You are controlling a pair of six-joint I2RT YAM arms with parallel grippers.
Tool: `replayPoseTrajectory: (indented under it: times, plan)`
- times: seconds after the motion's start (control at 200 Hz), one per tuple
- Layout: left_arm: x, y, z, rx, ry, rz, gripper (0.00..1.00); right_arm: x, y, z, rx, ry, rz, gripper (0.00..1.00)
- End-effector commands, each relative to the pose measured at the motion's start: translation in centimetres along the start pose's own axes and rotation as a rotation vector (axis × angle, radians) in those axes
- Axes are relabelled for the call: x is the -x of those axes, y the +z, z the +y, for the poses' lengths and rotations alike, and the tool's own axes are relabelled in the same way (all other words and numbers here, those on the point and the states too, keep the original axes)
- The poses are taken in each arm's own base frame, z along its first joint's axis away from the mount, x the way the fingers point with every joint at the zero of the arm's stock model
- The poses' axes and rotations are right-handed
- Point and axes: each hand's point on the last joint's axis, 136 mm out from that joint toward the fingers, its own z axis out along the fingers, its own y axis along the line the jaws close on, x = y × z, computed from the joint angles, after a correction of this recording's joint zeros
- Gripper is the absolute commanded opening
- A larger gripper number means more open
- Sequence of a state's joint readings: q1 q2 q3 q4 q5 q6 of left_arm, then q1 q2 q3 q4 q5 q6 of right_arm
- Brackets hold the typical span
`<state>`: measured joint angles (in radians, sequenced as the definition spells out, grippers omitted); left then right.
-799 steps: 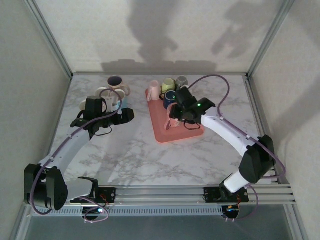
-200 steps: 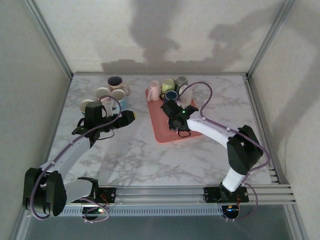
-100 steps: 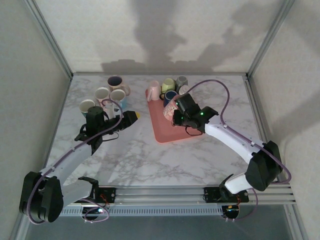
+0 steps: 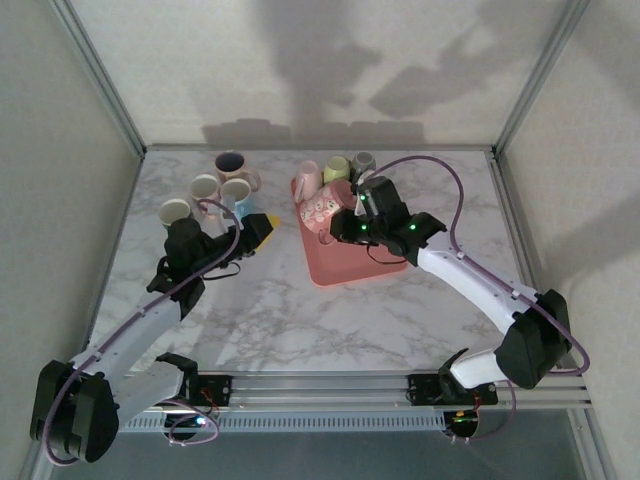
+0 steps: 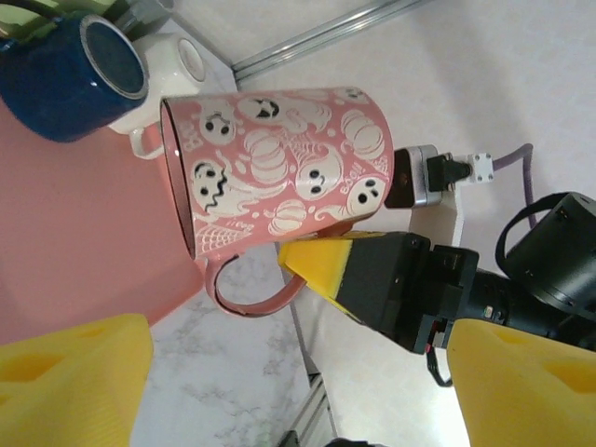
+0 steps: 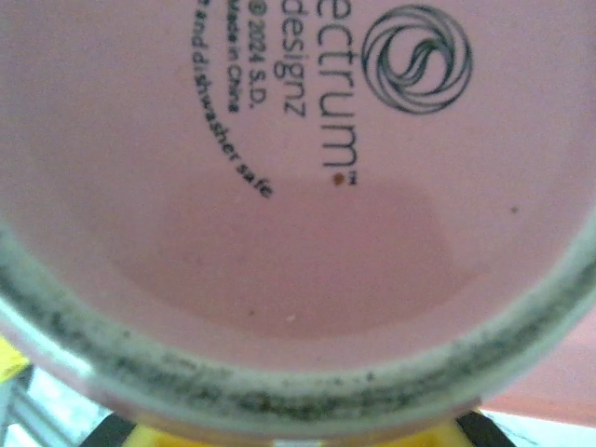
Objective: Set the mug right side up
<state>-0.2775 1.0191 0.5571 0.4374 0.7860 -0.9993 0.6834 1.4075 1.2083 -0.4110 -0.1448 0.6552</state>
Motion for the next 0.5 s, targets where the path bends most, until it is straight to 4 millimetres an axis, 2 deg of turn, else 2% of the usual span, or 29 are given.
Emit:
replayPoseTrajectory:
  times: [0.0,0.205,0.361,0.491]
  plan:
    - [-0.2,-0.3,-2.2,-0.091,-0.009,-0.017,0.82,5.0,-4.2,6.6,0.283,-0.02,-0.184,0.0]
    - [-0.4,-0.1,-2.7,-0.111,-0.031,-0.025,0.82,5.7,-4.9,8.4,0.408,0.0,-0.211,0.0]
    - [-0.4,0.4,-4.2,-0.178,-0.05,-0.017,0.81,6.1,-5.3,9.5,0.487,0.005,-0.214,0.0]
    - [-0.4,0.6,-4.8,-0.185,-0.048,-0.019,0.82,6.3,-5.9,10.2,0.53,0.0,-0.222,0.0]
